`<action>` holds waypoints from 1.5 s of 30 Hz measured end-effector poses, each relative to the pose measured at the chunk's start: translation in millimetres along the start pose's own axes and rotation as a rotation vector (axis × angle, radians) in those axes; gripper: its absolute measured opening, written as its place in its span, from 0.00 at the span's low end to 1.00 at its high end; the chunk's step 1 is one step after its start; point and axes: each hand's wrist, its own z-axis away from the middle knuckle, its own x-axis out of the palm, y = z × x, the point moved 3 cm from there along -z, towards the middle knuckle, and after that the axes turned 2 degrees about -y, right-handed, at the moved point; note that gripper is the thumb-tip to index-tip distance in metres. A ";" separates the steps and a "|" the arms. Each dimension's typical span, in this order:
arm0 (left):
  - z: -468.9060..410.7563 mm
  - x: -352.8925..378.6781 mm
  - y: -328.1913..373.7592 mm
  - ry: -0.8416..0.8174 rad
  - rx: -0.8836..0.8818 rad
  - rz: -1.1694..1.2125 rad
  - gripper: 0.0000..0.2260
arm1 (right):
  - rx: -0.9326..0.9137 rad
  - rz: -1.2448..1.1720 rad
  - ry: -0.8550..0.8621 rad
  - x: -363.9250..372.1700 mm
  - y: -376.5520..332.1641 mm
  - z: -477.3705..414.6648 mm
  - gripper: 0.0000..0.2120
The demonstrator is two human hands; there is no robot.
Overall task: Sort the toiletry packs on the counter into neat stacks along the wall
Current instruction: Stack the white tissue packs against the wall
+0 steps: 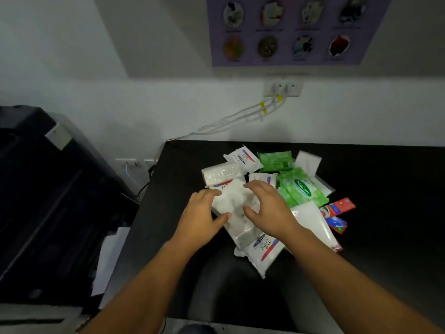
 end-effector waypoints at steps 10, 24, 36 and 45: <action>-19.1 41.4 -40.8 -0.240 -0.111 0.152 0.43 | 0.154 0.100 -0.264 28.2 16.9 -29.4 0.33; -83.6 -34.0 -67.2 -0.212 -0.571 0.926 0.18 | 0.234 -0.498 -0.030 11.3 -19.4 -77.0 0.36; -130.7 -57.4 -134.5 0.195 -0.524 0.763 0.11 | 0.502 -0.691 0.017 72.3 -44.7 -175.3 0.19; -181.5 -47.0 -185.2 0.046 -0.549 0.657 0.12 | 0.594 -0.677 -0.038 111.8 -48.0 -241.6 0.06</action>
